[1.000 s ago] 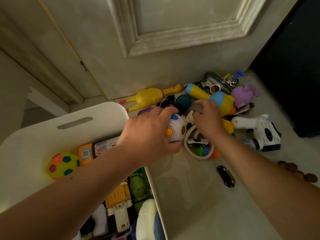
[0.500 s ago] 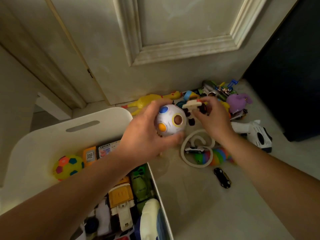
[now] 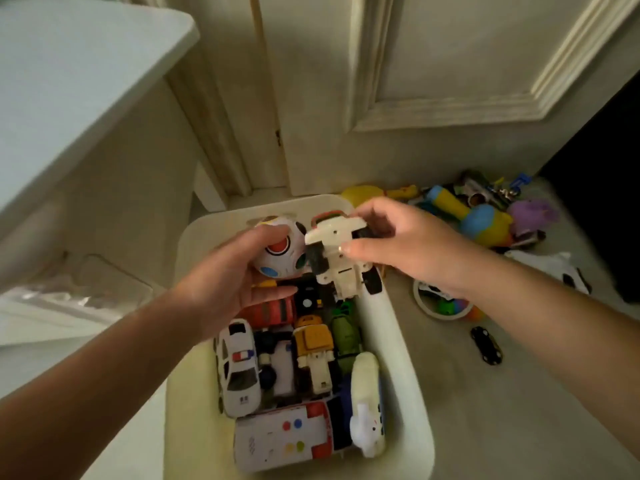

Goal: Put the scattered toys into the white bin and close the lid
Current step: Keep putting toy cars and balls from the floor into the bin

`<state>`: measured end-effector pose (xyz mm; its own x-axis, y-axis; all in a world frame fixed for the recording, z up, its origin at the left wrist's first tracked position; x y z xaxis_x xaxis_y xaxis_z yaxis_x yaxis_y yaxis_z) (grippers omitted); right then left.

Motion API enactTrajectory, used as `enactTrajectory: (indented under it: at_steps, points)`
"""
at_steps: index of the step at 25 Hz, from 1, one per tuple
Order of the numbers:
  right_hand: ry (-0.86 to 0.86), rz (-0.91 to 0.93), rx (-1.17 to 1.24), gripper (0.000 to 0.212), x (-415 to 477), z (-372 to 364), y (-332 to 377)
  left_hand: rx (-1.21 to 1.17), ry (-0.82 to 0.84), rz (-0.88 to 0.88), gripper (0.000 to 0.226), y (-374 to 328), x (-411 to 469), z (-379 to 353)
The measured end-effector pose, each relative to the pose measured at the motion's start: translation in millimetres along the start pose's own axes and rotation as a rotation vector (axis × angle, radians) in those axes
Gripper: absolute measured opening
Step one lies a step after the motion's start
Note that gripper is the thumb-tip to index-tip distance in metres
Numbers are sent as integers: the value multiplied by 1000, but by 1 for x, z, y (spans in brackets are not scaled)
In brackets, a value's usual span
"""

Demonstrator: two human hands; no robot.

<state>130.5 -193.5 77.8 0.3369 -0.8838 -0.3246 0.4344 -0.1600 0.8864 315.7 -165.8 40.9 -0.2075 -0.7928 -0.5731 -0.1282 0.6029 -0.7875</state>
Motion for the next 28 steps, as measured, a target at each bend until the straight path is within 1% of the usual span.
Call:
enactTrajectory:
  at_steps: [1,2,3,4,6,7,8,9,10,11,12,13,14,15,16,17,18,19,20,22,24,25,26,28]
  points:
    - [53,-43,-187,38,2,-24,-6,36,-84,35,46,8,-6,19]
    - [91,-41,-351,37,4,-47,-11,53,-153,69,43,17,-11,33]
    - [108,0,-479,36,9,-69,-16,64,-205,91,40,24,-16,45]
    - [101,54,-564,36,12,-87,-20,98,-244,99,40,29,-19,54]
    - [104,168,-647,37,14,-119,-32,194,-285,94,46,37,-21,66]
    - [164,217,-677,40,10,-136,-41,226,-292,92,50,40,-22,68]
    - [267,257,-733,43,4,-154,-51,248,-295,95,53,44,-22,70]
    - [362,307,-791,42,-5,-169,-60,269,-294,104,54,48,-22,71]
    - [412,351,-803,34,-13,-177,-63,286,-288,118,53,52,-22,71]
    - [394,365,-744,24,-17,-177,-62,295,-281,132,52,55,-22,71]
    - [319,339,-659,18,-16,-169,-58,304,-275,145,52,59,-22,71]
    - [183,304,-595,19,-10,-156,-55,324,-273,153,52,62,-22,71]
    - [42,283,-596,30,-4,-145,-51,356,-273,156,54,63,-21,72]
    - [-24,247,-666,51,4,-143,-53,377,-276,154,55,64,-20,72]
    - [12,179,-741,71,11,-149,-59,379,-281,151,56,64,-20,72]
    - [98,92,-799,83,18,-160,-69,366,-283,144,55,63,-19,71]
    - [170,30,-850,86,21,-172,-78,352,-283,139,54,62,-19,70]
    - [197,12,-885,82,23,-180,-84,345,-285,129,54,61,-20,69]
    - [184,26,-896,75,23,-181,-82,337,-291,117,53,60,-20,70]
    - [150,141,-810,62,19,-175,-73,299,-305,83,52,58,-20,73]
    - [216,269,-739,55,12,-174,-67,268,-309,45,49,56,-19,76]
    - [266,312,-755,53,8,-177,-67,264,-307,35,47,56,-18,77]
    - [301,319,-796,52,6,-181,-71,265,-304,34,46,57,-18,75]
    - [295,282,-875,53,2,-190,-79,282,-304,37,48,58,-17,72]
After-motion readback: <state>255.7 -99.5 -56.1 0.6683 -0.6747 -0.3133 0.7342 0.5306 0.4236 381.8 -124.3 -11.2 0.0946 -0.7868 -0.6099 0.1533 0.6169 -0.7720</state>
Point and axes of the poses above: each hand's wrist, its own x-axis towards the middle knuckle, its own z-axis out of the back of the hand, y = z × x, the point moved 8 cm from there along x, towards the middle knuckle, and after that the axes turned 2 degrees about y, right-handed, at the moved point
